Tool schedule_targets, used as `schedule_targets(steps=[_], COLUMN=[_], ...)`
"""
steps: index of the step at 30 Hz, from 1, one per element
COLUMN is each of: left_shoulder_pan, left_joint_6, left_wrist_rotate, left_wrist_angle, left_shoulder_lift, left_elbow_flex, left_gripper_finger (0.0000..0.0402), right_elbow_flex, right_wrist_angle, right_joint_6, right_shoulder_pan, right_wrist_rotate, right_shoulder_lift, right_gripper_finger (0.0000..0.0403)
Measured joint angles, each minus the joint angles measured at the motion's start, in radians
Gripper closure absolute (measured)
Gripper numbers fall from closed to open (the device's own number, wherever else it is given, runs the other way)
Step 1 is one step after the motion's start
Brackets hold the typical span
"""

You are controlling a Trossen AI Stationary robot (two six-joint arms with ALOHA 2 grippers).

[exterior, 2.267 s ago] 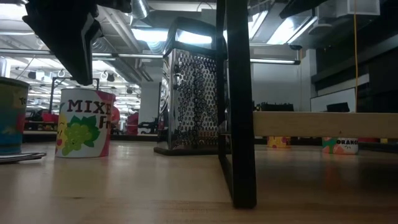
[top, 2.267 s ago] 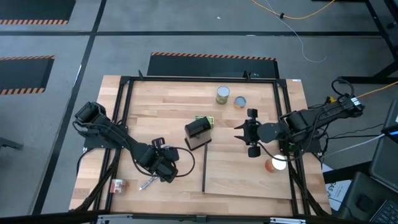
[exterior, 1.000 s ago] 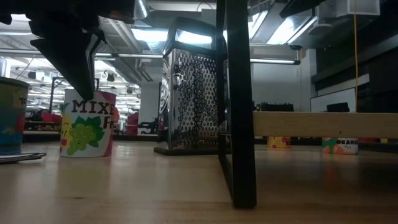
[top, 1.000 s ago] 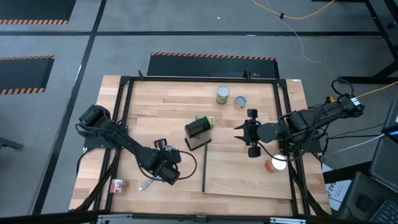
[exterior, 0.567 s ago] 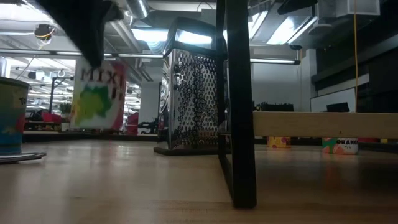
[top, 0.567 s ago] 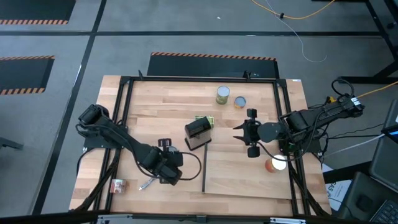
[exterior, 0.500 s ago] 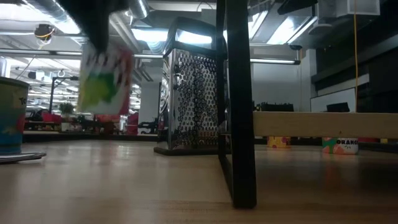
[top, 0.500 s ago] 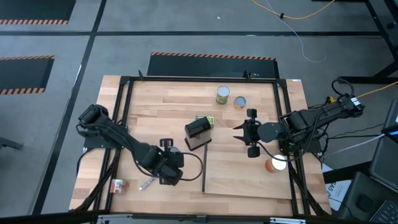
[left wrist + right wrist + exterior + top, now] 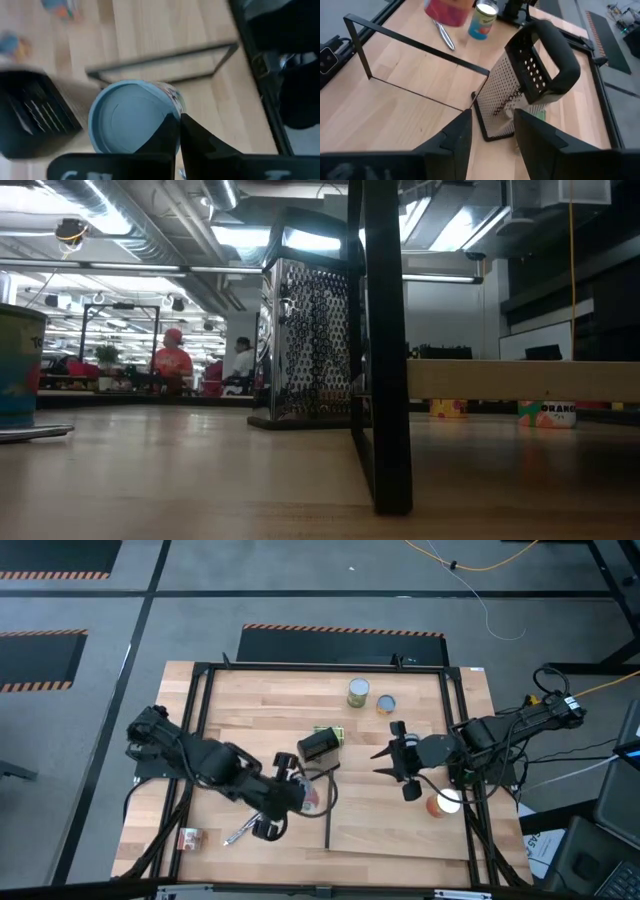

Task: Pick and place cans onto a shelf
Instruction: Put the canned mixed fruit on the shelf

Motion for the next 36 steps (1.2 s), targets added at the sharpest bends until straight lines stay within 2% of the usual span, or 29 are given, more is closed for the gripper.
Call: schedule_targets(steps=[7, 21, 27, 36], left_shoulder_pan=[0.058, 0.239, 0.280, 0.328], left_joint_6=[0.223, 0.524, 0.569, 0.589], left_wrist_rotate=[0.011, 0.312, 0.314, 0.312], left_wrist_angle=[0.110, 0.268, 0.289, 0.376], left_shoulder_lift=[-0.001, 0.106, 0.169, 0.259], left_elbow_flex=[0.061, 0.062, 0.061, 0.061], left_gripper_finger=[0.0399, 0.0399, 0.0398, 0.0398], right_elbow_flex=[0.000, 0.007, 0.064, 0.078], right_wrist_angle=[0.057, 0.078, 0.066, 0.066], right_joint_6=[-0.054, -0.086, -0.084, -0.027], right_shoulder_pan=[0.000, 0.010, 0.015, 0.015], right_wrist_rotate=[-0.002, -0.002, -0.036, -0.166], right_shoulder_lift=[0.000, -0.001, -0.003, 0.002], right_gripper_finger=[0.0253, 0.0253, 0.0253, 0.0253])
